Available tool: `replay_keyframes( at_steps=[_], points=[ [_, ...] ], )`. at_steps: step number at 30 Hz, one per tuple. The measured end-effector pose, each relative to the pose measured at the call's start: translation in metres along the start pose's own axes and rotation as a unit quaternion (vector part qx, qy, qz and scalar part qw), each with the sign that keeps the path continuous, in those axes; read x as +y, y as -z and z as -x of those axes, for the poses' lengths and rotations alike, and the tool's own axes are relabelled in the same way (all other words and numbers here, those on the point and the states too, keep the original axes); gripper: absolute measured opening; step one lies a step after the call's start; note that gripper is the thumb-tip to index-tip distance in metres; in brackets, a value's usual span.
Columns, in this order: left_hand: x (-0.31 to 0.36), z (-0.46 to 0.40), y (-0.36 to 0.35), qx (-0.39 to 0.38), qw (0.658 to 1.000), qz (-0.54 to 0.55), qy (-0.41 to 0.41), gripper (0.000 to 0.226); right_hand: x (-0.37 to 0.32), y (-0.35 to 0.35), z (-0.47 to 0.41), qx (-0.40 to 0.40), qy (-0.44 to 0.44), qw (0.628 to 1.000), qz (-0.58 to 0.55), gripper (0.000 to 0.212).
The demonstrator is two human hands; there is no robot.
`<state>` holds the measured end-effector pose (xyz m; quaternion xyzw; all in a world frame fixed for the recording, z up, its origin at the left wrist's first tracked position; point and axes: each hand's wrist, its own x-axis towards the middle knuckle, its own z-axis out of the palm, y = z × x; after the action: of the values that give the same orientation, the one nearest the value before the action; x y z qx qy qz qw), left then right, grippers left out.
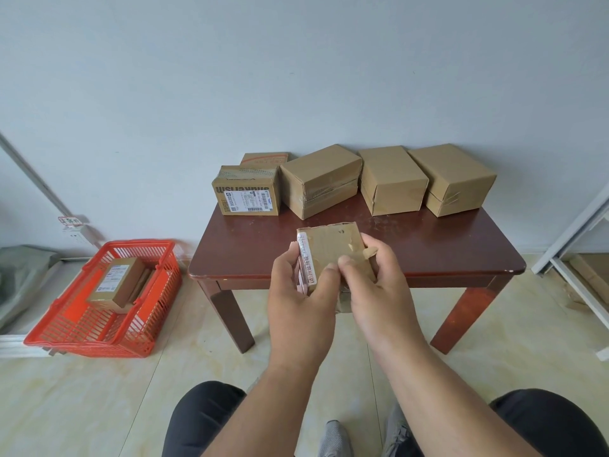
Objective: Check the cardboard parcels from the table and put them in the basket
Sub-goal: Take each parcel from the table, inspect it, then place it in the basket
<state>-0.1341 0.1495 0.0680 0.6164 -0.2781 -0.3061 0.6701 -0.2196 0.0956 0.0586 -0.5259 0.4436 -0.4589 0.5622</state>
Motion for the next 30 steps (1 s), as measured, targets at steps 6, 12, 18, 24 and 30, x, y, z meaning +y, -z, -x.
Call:
replay_keyframes(
  at_steps=[6,12,18,24,30],
  points=[
    [-0.001,-0.009,0.003,0.018,1.0,0.016,0.007,0.026,0.002,0.0,0.01,-0.013,0.009,1.0,0.008,0.046],
    [-0.001,-0.005,0.004,-0.03,0.999,-0.032,-0.033,0.04,-0.004,0.002,0.002,-0.018,0.022,0.999,0.039,0.043],
    [-0.006,-0.003,0.002,-0.038,0.998,-0.043,-0.028,0.049,-0.005,-0.001,-0.005,-0.029,0.008,0.998,0.061,0.075],
    [-0.002,-0.013,0.006,-0.008,0.999,-0.051,-0.01,0.034,-0.001,0.002,0.006,-0.026,0.02,0.997,0.074,0.053],
    [-0.008,-0.004,0.004,-0.044,0.993,-0.104,-0.029,0.052,-0.005,0.001,-0.005,0.003,-0.012,0.999,0.034,0.045]
  ],
)
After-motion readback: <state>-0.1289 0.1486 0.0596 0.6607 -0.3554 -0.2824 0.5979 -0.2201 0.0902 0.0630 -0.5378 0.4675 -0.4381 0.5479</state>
